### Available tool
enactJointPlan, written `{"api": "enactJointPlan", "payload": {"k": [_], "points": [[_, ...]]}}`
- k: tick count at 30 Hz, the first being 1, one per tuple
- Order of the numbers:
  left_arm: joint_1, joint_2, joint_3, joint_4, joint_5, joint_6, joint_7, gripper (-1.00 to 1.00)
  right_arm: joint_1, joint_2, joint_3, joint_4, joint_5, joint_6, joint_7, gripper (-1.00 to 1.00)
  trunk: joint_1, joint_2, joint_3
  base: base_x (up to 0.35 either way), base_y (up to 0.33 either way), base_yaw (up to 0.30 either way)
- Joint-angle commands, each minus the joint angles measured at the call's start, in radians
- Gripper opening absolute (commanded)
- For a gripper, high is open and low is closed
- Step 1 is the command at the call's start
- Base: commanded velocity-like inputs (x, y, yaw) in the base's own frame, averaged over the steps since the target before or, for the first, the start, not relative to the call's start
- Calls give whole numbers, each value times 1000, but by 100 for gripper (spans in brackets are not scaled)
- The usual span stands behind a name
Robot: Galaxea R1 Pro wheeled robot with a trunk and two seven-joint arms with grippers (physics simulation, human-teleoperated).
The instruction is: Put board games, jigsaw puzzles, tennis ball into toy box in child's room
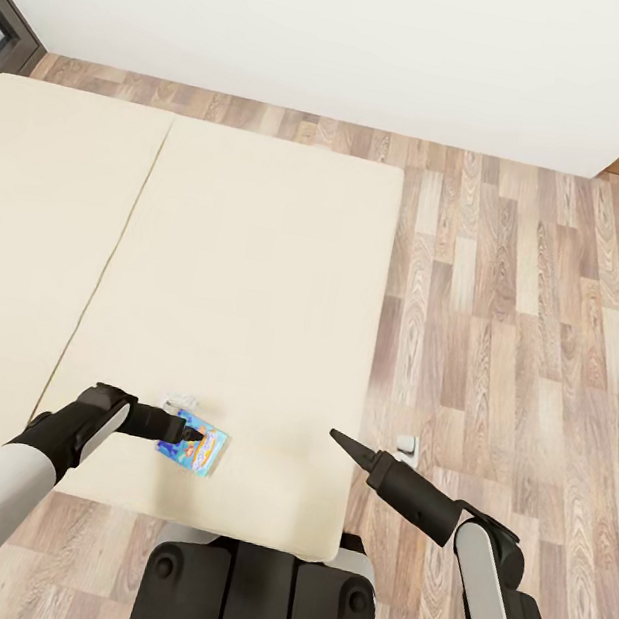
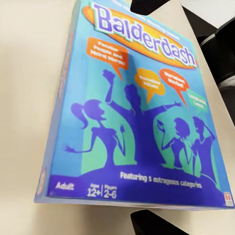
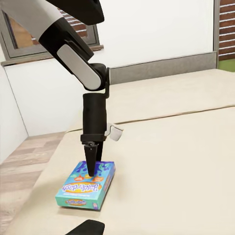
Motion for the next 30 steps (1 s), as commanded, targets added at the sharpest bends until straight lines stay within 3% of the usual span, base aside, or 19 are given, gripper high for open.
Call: {"api": "enactJointPlan", "payload": {"k": [1, 30], "points": [[0, 1, -5, -1, 10, 7, 3, 100, 0, 0, -1, 0, 0, 6, 2, 100, 1, -2, -1, 0, 0, 0], [0, 0, -5, -1, 12, 8, 2, 100, 0, 0, -1, 1, -1, 6, 2, 100, 1, -2, -10, -16, -31, 0]]}}
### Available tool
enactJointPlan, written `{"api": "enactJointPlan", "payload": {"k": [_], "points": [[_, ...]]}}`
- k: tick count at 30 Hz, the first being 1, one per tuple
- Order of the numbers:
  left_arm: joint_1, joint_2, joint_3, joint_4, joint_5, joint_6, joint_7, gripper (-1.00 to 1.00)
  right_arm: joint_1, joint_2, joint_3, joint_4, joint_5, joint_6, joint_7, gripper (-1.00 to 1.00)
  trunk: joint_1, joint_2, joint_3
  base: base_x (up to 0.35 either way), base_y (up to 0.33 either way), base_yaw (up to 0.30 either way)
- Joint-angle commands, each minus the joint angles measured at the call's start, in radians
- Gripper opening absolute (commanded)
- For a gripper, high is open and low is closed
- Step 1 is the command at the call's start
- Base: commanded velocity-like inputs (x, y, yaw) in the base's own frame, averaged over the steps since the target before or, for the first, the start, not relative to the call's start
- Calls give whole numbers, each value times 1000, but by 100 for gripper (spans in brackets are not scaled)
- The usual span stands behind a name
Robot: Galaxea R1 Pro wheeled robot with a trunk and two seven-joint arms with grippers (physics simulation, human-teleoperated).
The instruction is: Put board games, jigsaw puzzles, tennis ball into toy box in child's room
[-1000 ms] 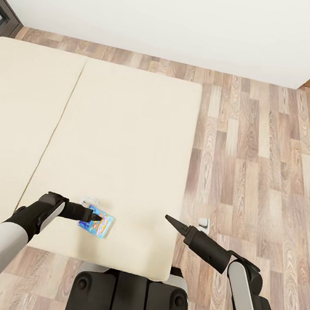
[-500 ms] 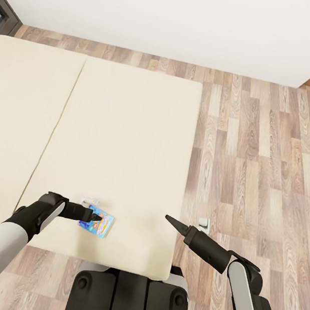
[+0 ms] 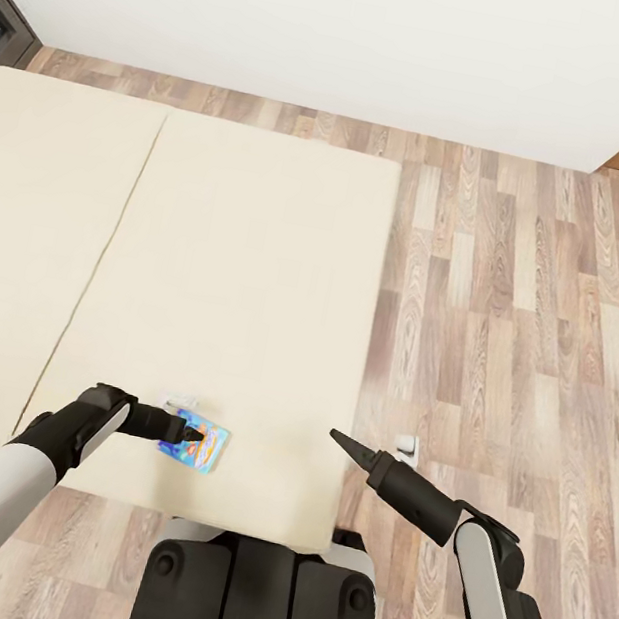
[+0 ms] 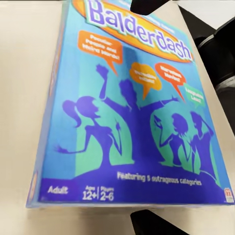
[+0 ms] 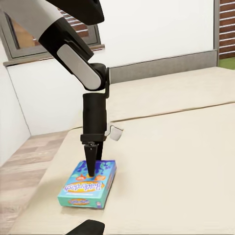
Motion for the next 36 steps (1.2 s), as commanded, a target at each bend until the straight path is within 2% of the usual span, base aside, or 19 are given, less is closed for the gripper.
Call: {"api": "enactJointPlan", "payload": {"k": [1, 24, 36], "points": [[0, 0, -5, -1, 10, 8, 3, 100, -1, 0, -1, 0, -1, 6, 3, 100, 1, -2, -1, -1, -232, 0], [0, -4, -5, -1, 12, 8, 3, 100, -1, -1, -1, 0, -1, 6, 4, 100, 1, -2, -1, -6, -147, 0], [0, -4, -5, -1, 13, 8, 2, 100, -1, -1, -1, 0, -1, 6, 4, 100, 1, -2, -1, -32, -68, 0]]}}
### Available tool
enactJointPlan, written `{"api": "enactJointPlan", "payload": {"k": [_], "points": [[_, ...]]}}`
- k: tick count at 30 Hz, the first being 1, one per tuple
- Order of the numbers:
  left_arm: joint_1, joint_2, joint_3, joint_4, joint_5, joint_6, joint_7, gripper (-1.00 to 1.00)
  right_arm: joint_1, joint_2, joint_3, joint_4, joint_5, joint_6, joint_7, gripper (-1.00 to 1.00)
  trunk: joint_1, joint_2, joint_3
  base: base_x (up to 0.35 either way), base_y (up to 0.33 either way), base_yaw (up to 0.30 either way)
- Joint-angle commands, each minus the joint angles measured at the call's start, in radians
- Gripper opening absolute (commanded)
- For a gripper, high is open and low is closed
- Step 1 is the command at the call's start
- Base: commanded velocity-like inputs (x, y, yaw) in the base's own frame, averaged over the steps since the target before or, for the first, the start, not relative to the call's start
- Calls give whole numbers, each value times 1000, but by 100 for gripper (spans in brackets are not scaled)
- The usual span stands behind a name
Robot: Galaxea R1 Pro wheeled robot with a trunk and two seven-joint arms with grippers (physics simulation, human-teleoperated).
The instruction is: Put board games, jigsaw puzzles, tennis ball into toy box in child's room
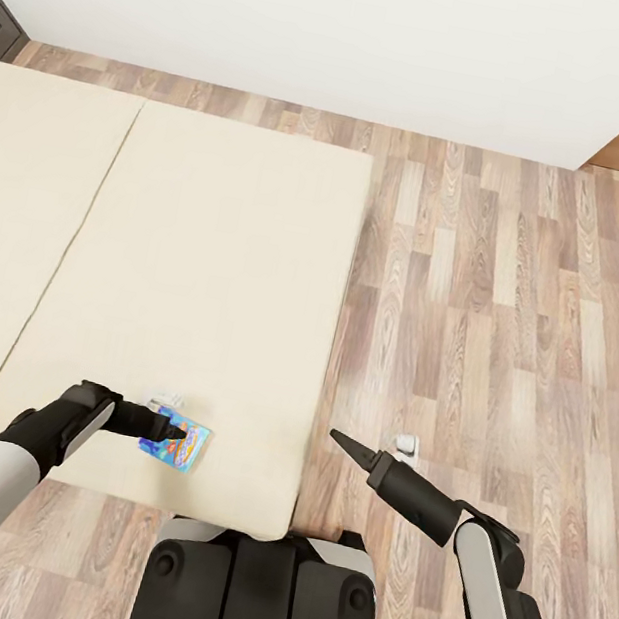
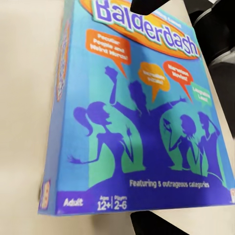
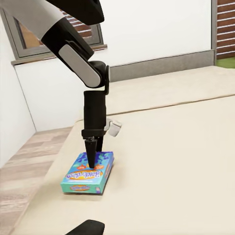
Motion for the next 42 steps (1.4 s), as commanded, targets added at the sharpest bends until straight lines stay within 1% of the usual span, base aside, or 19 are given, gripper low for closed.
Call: {"api": "enactJointPlan", "payload": {"k": [1, 8, 42], "points": [[0, -53, -5, -3, 50, 19, -3, 100, 0, 0, -1, 0, 0, 6, 2, 100, 1, -2, -1, -6, -3, 0], [0, -53, -3, -3, 50, 19, -3, 100, 0, 0, -1, 0, 0, 6, 2, 100, 1, -2, -1, -1, 135, 0], [0, -53, 0, -3, 52, 17, -13, 100, 0, 0, -1, 0, 0, 6, 3, 100, 1, -2, -1, -10, 41, 0]]}}
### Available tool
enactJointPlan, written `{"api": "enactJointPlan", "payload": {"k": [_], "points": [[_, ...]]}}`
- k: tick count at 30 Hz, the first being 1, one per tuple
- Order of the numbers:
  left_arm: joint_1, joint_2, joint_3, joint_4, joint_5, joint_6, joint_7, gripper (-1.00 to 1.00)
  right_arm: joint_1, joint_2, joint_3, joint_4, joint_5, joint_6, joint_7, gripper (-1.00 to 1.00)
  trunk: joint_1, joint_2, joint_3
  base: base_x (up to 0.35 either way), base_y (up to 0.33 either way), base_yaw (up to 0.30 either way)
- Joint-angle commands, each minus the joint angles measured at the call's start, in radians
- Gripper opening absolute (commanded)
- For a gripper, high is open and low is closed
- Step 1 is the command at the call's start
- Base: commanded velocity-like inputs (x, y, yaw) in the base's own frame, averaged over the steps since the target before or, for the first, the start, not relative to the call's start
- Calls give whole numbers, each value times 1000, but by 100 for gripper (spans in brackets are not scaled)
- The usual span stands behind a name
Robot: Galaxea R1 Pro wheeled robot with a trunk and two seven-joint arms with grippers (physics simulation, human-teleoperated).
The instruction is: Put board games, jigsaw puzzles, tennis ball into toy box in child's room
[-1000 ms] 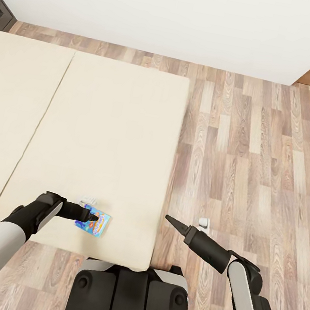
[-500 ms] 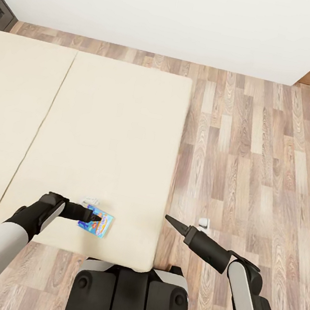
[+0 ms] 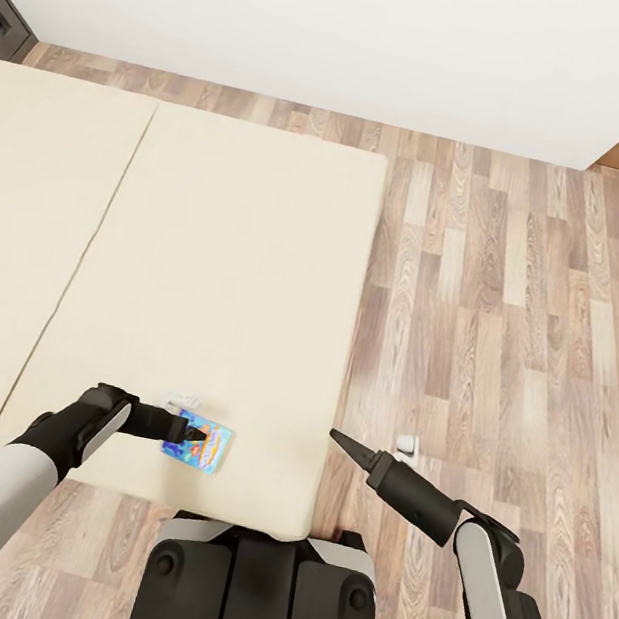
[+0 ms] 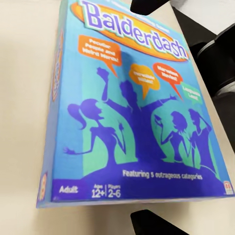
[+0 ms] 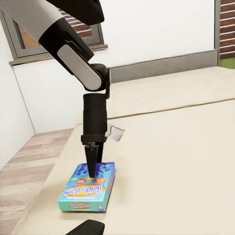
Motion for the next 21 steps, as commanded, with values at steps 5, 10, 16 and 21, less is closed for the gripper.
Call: {"api": "enactJointPlan", "payload": {"k": [5, 10, 16, 21], "points": [[0, 1, -5, -1, 10, 8, 3, 100, 0, 0, -2, -1, 0, 6, 3, 100, 1, -2, -1, -35, 14, 0], [0, 1, -5, -1, 11, 7, 3, 100, 0, 0, -1, -1, 0, 6, 2, 100, 1, -2, -1, -48, 20, 0], [0, 1, -5, -2, 12, 8, 0, 100, 0, 0, -1, 0, 0, 6, 3, 100, 1, -2, -1, -9, 4, 0], [0, 5, -4, -1, 13, 9, -1, 100, 0, 0, -2, 0, 0, 6, 3, 100, 1, -2, -1, -1, 1, 0]]}}
